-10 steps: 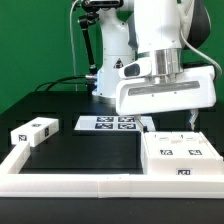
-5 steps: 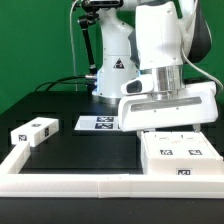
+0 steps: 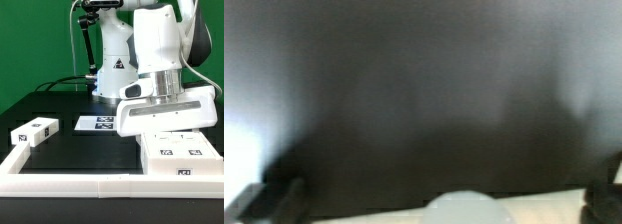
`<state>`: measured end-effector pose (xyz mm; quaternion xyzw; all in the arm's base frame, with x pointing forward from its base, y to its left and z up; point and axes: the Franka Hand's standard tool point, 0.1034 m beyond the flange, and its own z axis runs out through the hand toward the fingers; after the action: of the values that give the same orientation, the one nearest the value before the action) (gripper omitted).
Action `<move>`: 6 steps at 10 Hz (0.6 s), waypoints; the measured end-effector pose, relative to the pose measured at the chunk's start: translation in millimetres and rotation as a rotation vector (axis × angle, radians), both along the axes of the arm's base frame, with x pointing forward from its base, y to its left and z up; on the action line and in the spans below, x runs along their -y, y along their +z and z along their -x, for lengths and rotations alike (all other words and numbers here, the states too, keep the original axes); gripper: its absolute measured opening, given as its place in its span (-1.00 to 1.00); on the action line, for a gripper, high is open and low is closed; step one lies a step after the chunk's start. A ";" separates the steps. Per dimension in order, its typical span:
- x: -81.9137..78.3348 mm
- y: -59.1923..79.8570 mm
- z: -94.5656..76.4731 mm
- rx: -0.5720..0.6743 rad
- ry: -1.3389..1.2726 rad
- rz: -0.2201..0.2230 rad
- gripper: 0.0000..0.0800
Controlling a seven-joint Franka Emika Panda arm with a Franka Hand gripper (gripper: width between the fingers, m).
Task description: Assemble cabinet
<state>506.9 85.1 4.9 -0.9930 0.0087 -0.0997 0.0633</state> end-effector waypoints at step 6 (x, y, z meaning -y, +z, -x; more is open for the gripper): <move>8.3 0.0 3.9 0.004 0.068 0.019 -0.91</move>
Offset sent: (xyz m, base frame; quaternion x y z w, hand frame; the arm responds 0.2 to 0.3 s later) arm -0.0056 -0.0079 0.0029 -0.0032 -0.0023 -0.0202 0.9998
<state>503.0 76.7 4.9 -0.9930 -0.0262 -0.0995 0.0574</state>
